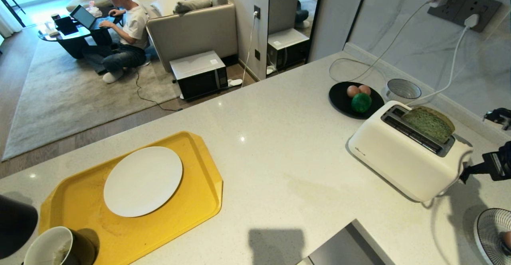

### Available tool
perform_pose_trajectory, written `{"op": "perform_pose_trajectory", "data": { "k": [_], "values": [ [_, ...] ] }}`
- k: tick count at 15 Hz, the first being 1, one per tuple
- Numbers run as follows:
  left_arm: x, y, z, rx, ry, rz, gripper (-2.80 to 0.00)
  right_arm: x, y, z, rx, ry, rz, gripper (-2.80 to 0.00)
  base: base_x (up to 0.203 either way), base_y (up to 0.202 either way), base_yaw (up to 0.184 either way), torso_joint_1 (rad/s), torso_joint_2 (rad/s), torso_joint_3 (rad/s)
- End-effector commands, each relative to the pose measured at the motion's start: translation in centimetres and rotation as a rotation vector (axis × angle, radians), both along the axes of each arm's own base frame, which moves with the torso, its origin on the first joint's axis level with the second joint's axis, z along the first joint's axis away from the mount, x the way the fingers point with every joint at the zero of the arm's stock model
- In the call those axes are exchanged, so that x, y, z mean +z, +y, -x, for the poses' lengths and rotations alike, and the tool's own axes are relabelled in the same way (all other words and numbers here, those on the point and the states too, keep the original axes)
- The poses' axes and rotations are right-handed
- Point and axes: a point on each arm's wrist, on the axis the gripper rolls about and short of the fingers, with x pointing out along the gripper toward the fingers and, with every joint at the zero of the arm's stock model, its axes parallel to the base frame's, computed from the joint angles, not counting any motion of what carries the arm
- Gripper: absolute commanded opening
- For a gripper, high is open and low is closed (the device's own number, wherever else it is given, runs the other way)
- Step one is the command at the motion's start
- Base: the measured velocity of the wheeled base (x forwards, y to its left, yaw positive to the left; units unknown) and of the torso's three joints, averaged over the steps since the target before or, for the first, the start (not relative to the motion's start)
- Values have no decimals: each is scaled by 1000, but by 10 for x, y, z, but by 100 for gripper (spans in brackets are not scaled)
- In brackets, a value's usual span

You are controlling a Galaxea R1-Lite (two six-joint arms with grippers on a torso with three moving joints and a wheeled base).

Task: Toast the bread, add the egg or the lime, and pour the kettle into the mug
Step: Use a bread toaster

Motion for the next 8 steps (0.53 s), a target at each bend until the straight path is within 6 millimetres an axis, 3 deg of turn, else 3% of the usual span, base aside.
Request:
{"op": "perform_pose_trajectory", "data": {
  "k": [1, 8],
  "values": [
    [0, 0, 0, 0, 0, 1, -280, 16, 6, 13, 4, -49, 24, -280, 0, 0, 0, 0, 0, 0],
    [0, 0, 0, 0, 0, 0, -280, 44, 18, 38, -1, -147, 72, -280, 0, 0, 0, 0, 0, 0]
  ]
}}
